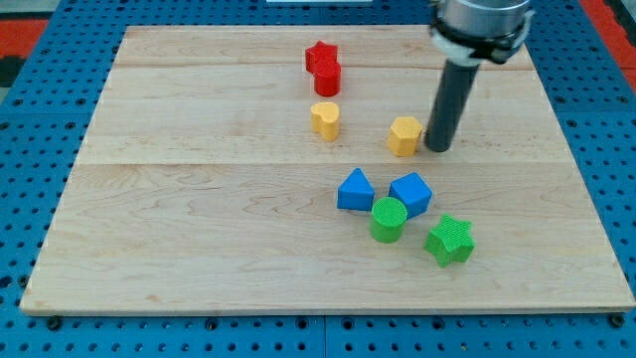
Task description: Push the heart to the bottom center
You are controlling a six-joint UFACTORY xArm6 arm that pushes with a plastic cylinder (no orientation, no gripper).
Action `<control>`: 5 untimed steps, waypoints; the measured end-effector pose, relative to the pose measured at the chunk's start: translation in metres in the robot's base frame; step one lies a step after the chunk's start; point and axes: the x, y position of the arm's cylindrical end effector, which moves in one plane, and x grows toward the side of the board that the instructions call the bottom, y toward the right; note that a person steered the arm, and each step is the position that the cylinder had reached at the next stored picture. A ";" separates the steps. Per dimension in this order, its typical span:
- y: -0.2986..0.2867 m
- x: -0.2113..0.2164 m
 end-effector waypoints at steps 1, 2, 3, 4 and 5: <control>-0.072 -0.006; -0.054 -0.019; -0.012 -0.010; 0.024 -0.004; 0.058 -0.007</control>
